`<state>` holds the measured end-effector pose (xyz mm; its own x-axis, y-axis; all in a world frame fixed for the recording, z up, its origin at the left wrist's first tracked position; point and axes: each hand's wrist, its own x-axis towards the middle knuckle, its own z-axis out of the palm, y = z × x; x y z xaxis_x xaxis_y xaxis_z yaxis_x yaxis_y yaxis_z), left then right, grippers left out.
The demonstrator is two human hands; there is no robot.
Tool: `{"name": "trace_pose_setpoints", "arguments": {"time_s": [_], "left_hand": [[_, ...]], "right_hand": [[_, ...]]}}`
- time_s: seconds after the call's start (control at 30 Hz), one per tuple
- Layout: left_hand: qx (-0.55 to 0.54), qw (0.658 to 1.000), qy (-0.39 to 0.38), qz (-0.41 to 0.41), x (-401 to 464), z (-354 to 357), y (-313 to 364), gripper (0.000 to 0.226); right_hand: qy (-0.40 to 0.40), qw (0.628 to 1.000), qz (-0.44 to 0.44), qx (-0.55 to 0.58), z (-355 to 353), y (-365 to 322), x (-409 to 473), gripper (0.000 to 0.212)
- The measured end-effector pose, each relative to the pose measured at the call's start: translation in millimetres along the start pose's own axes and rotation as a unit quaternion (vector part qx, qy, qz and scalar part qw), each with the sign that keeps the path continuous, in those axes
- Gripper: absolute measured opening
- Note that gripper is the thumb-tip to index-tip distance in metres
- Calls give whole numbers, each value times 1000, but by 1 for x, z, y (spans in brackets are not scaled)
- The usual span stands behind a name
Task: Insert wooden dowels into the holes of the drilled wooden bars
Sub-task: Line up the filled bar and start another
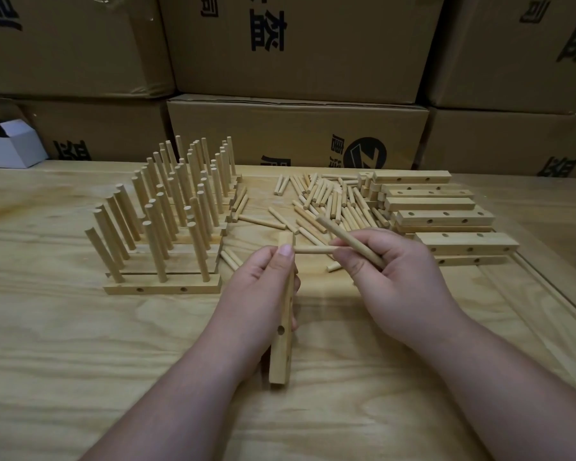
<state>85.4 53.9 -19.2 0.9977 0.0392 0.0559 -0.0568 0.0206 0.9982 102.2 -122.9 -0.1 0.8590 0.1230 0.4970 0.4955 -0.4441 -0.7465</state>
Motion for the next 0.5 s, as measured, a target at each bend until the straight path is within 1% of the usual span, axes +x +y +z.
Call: {"name": "trace_pose_setpoints", "arguments": {"time_s": [0.1, 0.17, 0.27, 0.33, 0.43, 0.5], "left_hand": [[14, 1000, 2, 9, 0, -1, 0, 38], [16, 1000, 1, 13, -1, -1, 0, 38], [2, 1000, -13, 8, -2, 2, -1, 37], [-31, 999, -29, -3, -2, 3, -1, 38], [-54, 998, -35, -25, -1, 3, -1, 33], [-53, 998, -23, -35, 2, 4, -2, 32]], "right_hand": [[-2, 1000, 6, 2, 1, 0, -2, 7], [-1, 1000, 16, 7, 2, 2, -2, 13], [26, 998, 51, 27, 5, 8, -2, 16], [54, 995, 68, 48, 8, 10, -3, 16], [90, 989, 82, 86, 8, 11, 0, 12], [89, 988, 83, 99, 7, 9, 1, 4]]}}
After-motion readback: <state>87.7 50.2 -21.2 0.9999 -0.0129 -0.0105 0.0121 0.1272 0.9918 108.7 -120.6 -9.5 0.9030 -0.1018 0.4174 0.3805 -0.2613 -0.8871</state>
